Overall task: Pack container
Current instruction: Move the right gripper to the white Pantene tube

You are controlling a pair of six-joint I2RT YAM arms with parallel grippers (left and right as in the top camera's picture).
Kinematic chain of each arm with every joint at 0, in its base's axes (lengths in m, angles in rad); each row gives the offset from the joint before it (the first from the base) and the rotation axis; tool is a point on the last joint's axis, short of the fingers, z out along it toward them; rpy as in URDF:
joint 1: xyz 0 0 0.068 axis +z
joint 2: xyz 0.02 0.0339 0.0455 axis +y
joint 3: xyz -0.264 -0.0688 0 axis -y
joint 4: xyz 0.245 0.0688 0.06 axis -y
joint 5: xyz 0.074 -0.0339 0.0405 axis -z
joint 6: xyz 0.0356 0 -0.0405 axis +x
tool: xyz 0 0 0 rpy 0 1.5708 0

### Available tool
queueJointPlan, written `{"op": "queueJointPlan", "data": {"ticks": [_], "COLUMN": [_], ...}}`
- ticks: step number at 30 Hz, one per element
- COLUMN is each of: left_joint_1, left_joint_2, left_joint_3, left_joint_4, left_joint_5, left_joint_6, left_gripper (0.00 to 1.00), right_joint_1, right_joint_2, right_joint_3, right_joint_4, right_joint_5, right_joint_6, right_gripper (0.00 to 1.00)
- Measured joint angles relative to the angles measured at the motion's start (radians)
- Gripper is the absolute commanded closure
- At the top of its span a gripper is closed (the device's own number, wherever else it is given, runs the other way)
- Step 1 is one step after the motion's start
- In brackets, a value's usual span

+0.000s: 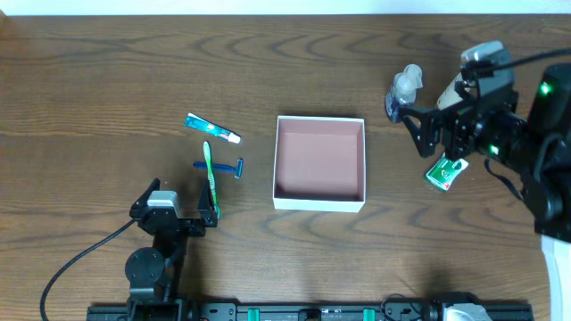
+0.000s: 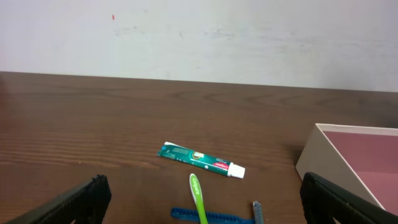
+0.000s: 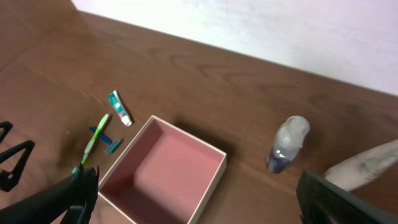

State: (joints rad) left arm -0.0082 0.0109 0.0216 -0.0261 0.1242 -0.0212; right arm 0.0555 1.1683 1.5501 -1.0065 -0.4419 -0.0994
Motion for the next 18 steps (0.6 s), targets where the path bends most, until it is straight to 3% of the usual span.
{"op": "queueJointPlan", "data": {"ticks": [8, 18], "left_joint_1": [0.000, 0.000], "left_joint_2": [0.000, 0.000], "left_joint_3": [0.000, 0.000], "left_joint_4": [0.000, 0.000], "left_joint_5": [0.000, 0.000], "left_joint_6": [0.000, 0.000], "left_gripper": [0.02, 0.02], "right_joint_1": [-0.039, -0.275], "right_joint_2": [0.104, 0.370], "right_joint_3": [0.044, 0.338], "right_joint_4": [-0.069, -0.200], "right_joint_5": [0.176, 0.280], "right_joint_6": [0.160, 0.282], "right_gripper": [0.01, 0.01]}}
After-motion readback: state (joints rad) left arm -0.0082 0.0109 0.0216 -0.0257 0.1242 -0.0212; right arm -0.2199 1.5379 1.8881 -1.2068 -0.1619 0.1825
